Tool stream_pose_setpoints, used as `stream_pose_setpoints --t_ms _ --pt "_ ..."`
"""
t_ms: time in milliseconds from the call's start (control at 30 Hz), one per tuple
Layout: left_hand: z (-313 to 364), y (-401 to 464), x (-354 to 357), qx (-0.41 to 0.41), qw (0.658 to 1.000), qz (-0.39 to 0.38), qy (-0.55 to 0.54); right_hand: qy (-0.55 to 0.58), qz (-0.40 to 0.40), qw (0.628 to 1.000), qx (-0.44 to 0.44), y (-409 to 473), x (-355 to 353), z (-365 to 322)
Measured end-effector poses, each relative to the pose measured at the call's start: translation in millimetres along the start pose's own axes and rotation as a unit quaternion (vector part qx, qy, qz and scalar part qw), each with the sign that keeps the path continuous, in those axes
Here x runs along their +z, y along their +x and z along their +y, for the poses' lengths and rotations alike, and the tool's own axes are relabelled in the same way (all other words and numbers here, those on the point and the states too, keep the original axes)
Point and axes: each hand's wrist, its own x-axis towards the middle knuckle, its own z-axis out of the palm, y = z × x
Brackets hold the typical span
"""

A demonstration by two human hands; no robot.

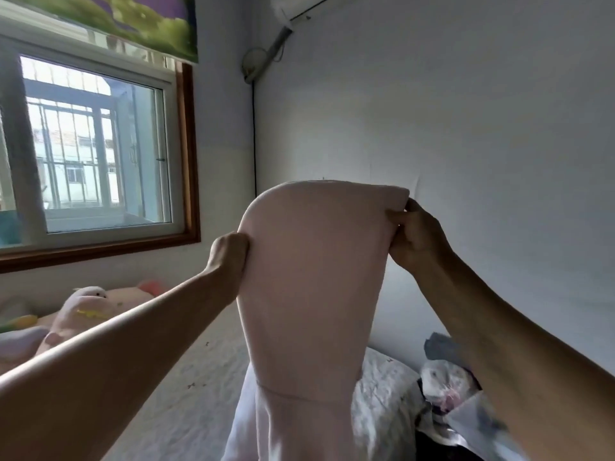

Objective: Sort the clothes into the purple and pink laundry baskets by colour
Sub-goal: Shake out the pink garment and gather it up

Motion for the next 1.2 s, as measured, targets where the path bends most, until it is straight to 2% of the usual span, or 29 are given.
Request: stream_pose_setpoints --t_ms 133,267,400,600,667,767,867,967,1100,1200 --pt "36 -19 -8 0.032 0.997 -0.072 -0.009 -0.075 -0.063 0.994 -0.053 -27 12 -30" --pt "67 -36 -5 0.122 0.982 -0.147 -0.005 -0.177 -0.077 0.976 -0.102 -48 16 -64" --pt "87 -47 5 0.164 0.972 -0.169 0.01 -0.255 -0.046 0.954 -0.15 -65 14 -91" --pt "113 -78 43 0.155 0.972 -0.173 -0.021 -0.326 -0.021 0.927 -0.186 -79 -11 -127" --pt "119 -87 59 0.14 0.972 -0.185 -0.041 -0.379 -0.007 0.905 -0.191 -84 -22 -143" --pt "125 -102 86 0.131 0.969 -0.2 -0.062 -0.462 0.055 0.864 -0.193 -90 -43 -164" --pt "125 -117 113 0.126 0.966 -0.21 -0.081 -0.491 0.105 0.841 -0.203 -94 -66 -177" --pt "130 -131 139 0.121 0.963 -0.221 -0.1 -0.473 0.136 0.845 -0.208 -100 -84 -184" --pt "136 -144 168 0.105 0.964 -0.203 -0.136 -0.402 0.072 0.885 -0.226 -113 -100 -185" --pt "138 -151 186 0.104 0.966 -0.18 -0.154 -0.359 0.095 0.905 -0.208 -122 -117 -174"
